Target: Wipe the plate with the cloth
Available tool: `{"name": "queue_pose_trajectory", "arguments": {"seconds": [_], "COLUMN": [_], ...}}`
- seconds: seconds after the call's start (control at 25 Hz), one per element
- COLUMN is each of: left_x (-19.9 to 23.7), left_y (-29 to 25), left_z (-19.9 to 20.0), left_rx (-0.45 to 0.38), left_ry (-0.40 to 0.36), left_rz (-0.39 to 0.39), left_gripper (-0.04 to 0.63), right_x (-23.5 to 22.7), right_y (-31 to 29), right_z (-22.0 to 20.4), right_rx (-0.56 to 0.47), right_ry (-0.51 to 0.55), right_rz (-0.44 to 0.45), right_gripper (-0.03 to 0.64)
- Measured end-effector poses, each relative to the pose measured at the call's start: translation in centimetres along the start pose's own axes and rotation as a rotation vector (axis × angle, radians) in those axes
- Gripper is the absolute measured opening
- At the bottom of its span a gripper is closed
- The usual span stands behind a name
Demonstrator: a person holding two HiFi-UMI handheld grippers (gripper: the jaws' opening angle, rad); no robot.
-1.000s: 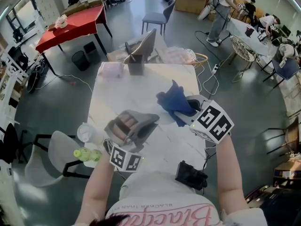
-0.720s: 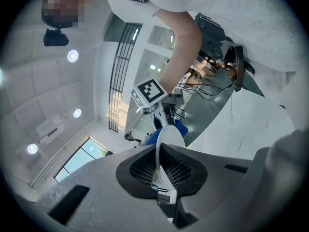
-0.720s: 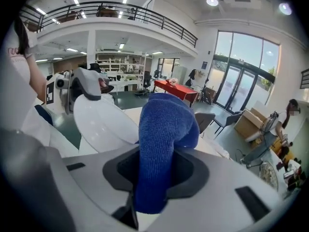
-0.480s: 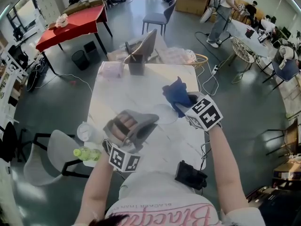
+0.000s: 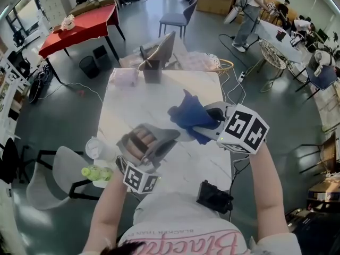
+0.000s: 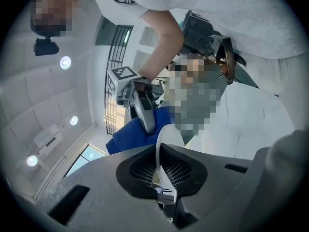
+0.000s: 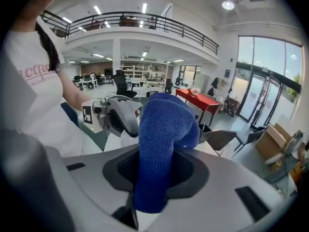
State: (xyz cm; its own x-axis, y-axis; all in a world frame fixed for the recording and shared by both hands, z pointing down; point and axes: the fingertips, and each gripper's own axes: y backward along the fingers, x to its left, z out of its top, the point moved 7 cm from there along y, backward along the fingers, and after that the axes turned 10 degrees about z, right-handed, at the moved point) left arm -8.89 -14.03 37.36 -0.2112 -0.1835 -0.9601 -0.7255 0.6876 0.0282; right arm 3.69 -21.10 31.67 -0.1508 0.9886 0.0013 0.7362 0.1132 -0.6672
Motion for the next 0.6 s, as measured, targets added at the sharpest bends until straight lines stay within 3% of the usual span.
{"name": "queue_pose_trajectory", "arguments": {"seconds": [0.32,0.48,0.6], "left_x": [-2.0,-2.3,-2.1], "left_y": [0.2,0.1,0.2], "left_z": [1.9,2.6,3.0], "left_rx": [-0.081,-0.100,-0.115], "left_ry": [-0.139,-0.191,-0.206], "left_rz": [-0.065,-0.074,-0.073], "left_gripper": [0.018,0.018,0.018], "right_x": [1.1,0.5,-0.7], "right_y": [-2.8,-4.4,-5.7], "right_z": [1.1,1.5,1.2], "right_rx": [0.094,0.142,0.146], "right_ry": [0.080,0.113,0.079], "right_rz": [0.156,0.146,0.142], "right_gripper": [0.115,0.116,0.115]}}
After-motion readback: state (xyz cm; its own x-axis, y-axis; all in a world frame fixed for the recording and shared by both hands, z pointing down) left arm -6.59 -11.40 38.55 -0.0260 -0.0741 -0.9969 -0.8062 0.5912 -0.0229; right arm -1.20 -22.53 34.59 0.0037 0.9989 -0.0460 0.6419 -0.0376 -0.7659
